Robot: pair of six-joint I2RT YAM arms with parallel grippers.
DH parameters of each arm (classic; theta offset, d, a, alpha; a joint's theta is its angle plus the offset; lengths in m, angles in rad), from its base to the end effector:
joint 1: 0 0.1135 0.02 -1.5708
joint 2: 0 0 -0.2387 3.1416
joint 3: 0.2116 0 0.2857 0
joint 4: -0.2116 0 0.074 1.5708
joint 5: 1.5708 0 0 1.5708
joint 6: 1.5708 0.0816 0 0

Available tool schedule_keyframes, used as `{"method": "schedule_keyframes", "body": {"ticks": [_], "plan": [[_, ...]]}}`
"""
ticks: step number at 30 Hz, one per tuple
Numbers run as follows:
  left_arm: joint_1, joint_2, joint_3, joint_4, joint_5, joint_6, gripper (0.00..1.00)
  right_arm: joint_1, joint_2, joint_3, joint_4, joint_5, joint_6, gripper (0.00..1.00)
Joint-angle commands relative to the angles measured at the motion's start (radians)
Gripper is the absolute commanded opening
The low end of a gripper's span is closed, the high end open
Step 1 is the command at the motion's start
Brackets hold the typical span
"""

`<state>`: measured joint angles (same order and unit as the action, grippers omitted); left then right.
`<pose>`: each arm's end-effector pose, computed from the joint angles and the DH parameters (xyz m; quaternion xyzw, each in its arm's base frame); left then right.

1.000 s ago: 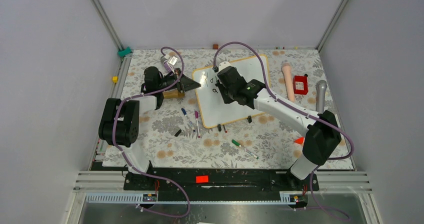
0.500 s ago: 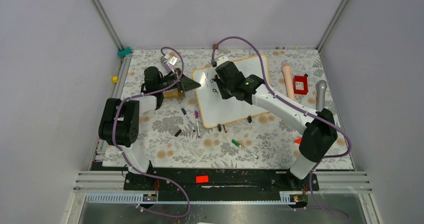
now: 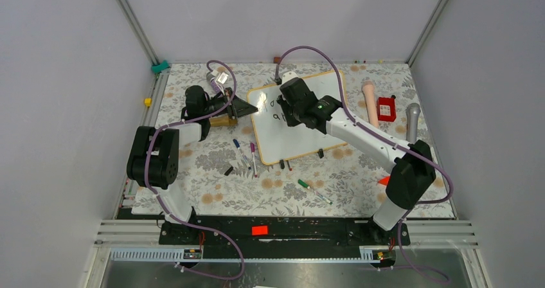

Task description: Write a sentence on the whiteboard

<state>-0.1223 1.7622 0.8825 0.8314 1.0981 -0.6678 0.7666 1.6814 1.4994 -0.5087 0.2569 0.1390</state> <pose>0.3888 -0.1210 0.1655 0.1803 0.6917 -0.5752 0.3977 0.3384 0.2971 0.2618 -0.2251 0.8703 0.0806 0.4306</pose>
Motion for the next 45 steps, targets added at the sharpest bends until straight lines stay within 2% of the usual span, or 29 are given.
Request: {"method": "schedule_keyframes", "body": {"ticks": [1,14,21,33,45], "plan": [[-0.005,-0.024,0.033,0.048,0.040,0.060,0.02,-0.040,-0.023,-0.045,0.041,0.046,0.005,0.00],[-0.005,-0.024,0.035,0.046,0.037,0.060,0.02,-0.041,-0.037,-0.109,0.040,0.008,0.028,0.00],[-0.004,-0.027,0.037,0.043,0.037,0.060,0.02,-0.040,-0.031,-0.091,0.039,0.016,0.021,0.00],[-0.006,-0.029,0.038,0.040,0.038,0.063,0.02,-0.055,0.013,0.032,0.039,0.026,-0.001,0.00],[-0.007,-0.027,0.038,0.040,0.038,0.063,0.02,-0.076,-0.006,-0.004,0.022,0.042,0.006,0.00]]}}
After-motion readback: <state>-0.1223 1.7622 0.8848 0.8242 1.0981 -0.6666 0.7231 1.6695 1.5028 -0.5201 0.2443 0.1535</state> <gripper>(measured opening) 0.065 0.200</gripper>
